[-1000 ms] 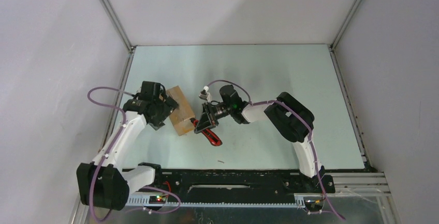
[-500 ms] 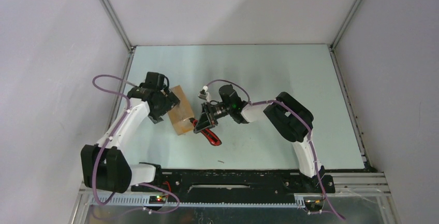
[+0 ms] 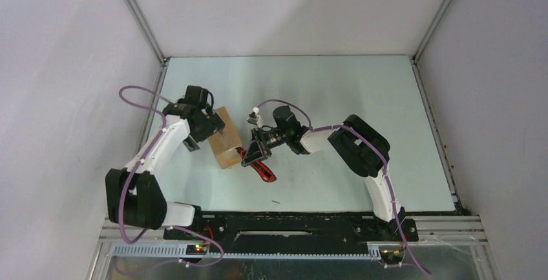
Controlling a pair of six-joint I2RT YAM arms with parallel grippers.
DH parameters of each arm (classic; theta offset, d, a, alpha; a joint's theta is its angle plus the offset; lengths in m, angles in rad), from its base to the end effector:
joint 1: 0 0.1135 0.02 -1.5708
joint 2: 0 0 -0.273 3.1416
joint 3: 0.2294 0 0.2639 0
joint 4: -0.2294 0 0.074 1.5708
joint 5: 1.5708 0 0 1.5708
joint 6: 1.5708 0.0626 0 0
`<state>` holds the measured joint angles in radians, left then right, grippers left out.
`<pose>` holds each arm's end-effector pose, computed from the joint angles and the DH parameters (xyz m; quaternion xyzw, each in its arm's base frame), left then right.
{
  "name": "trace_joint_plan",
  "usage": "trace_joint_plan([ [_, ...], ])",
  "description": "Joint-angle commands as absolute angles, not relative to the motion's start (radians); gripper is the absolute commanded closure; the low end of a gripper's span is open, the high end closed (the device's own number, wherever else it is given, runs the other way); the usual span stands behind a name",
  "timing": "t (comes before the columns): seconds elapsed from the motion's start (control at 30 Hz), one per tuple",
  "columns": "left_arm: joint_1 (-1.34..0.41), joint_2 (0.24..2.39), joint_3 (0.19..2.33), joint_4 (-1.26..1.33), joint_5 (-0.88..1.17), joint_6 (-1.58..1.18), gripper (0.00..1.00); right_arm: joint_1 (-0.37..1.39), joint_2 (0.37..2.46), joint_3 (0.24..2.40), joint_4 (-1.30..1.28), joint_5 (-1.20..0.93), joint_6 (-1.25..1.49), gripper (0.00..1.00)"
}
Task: Unpack the express box
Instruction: Cut the express box at the center of the board.
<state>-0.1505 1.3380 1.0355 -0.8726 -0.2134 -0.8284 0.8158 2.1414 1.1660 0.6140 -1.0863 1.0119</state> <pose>0.2712 -0.0277 0.2351 -0.3439 0.9125 0.0003 0.2216 0.2734 0.3713 0.1277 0.2235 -0.7297 -0.6451 0.0395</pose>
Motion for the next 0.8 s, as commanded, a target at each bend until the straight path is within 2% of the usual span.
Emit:
trace_joint_plan([
  [0.0, -0.143, 1.463, 1.113, -0.931, -0.353, -0.799, 0.00, 0.829, 2.192, 1.164, 0.525, -1.064, 1.013, 1.00],
  [0.1, -0.143, 1.522, 1.158, -0.987, -0.359, -0.799, 0.02, 0.829, 2.193, 1.164, 0.526, -1.062, 1.012, 1.00],
  [0.27, -0.144, 1.573, 1.183, -1.034, -0.339, -0.810, 0.13, 0.831, 2.194, 1.170, 0.514, -1.061, 1.005, 1.00],
  [0.5, -0.175, 1.473, 1.161, -1.012, -0.223, -0.841, 0.18, 0.833, 2.193, 1.175, 0.502, -1.060, 1.000, 1.00],
  [0.77, -0.232, 1.396, 1.114, -0.964, -0.126, -0.905, 0.46, 0.840, 2.184, 1.187, 0.490, -1.060, 0.998, 1.00],
])
